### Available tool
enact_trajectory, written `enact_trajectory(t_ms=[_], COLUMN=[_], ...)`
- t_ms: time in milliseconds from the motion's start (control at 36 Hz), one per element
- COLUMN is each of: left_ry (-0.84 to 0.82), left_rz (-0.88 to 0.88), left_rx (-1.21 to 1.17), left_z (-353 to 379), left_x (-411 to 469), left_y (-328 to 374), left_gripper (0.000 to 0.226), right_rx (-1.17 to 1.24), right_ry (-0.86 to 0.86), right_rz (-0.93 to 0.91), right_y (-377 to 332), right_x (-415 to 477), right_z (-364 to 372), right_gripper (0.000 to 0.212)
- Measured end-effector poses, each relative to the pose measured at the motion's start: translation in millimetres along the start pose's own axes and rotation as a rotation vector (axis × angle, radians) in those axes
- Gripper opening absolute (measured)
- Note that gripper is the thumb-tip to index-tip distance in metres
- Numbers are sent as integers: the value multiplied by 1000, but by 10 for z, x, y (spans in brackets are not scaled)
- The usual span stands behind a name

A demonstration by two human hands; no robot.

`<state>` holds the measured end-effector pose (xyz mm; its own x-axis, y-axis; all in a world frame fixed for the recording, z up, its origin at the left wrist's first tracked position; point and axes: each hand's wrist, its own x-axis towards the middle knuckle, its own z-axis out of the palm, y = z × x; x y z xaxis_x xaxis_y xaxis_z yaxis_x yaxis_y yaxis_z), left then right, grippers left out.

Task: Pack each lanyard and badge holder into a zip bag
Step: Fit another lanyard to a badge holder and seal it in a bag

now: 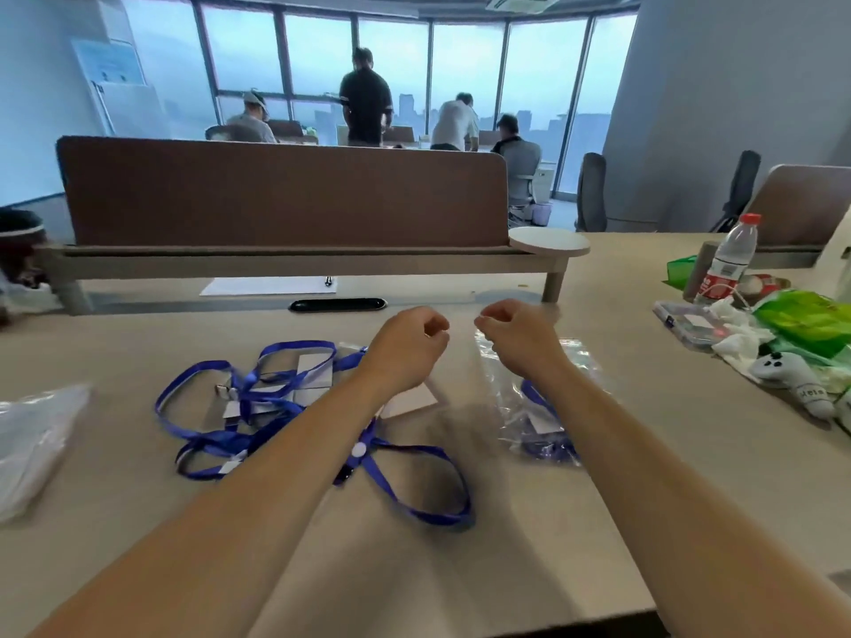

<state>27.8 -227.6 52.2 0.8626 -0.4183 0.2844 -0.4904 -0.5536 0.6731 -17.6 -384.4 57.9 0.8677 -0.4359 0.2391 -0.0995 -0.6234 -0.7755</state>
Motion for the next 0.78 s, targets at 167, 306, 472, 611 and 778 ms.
enact_trajectory(t_ms=[167, 306, 472, 611, 778], left_ry=[24, 57, 47, -53, -205], left_rz=[-75, -117, -154, -144, -91], left_rx=[20, 35, 120, 249, 365], left_z=[-454, -753, -932, -842, -554], left_x=[-338, -520, -588, -452, -222], left_y=[-415, -764, -996, -1085, -1077], left_gripper=[19, 13, 22, 16, 19], right_rx=[-28, -27, -56, -79, -129], right_ry=[-65, -145, -205, -234, -223], right_rz=[-52, -74, -84, -69, -19], right_y=[-292, -495, -571, -470, -288], right_x=[-237, -299, -239, -140, 6], right_z=[444, 746, 1055, 1201, 1206], right_gripper=[13, 13, 21, 19, 16])
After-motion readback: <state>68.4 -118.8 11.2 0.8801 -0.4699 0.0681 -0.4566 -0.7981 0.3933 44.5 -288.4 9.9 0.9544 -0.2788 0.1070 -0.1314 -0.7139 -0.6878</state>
